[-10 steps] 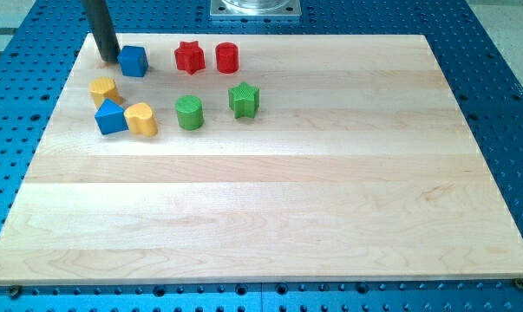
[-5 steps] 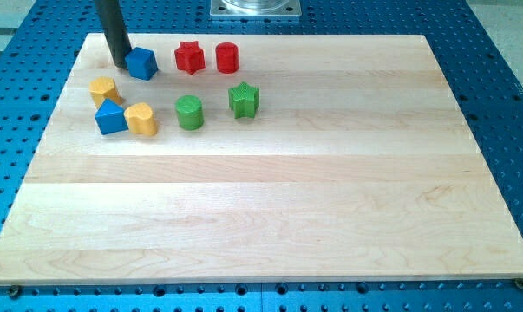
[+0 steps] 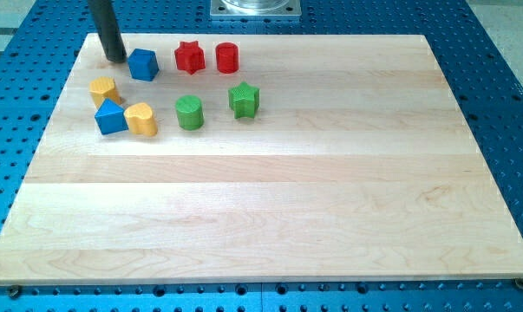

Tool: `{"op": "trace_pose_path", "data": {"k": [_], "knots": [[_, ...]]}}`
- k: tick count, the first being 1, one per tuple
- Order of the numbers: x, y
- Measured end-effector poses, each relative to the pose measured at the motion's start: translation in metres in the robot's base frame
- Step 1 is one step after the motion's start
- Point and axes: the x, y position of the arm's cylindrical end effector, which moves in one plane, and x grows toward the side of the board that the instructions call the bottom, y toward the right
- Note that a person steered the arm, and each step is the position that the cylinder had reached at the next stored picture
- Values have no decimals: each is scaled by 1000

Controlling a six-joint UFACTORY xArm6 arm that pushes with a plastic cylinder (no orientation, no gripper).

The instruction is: Push the green star into the green circle

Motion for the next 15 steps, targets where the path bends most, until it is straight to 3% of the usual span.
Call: {"op": "trace_pose_path", "data": {"k": [1,2,4,6,8,11,12,13,15], "knots": [[-41,52],[-45,115],[13,270],[75,307],[111,302],[124,214],[127,213],[172,224],[186,191]]}}
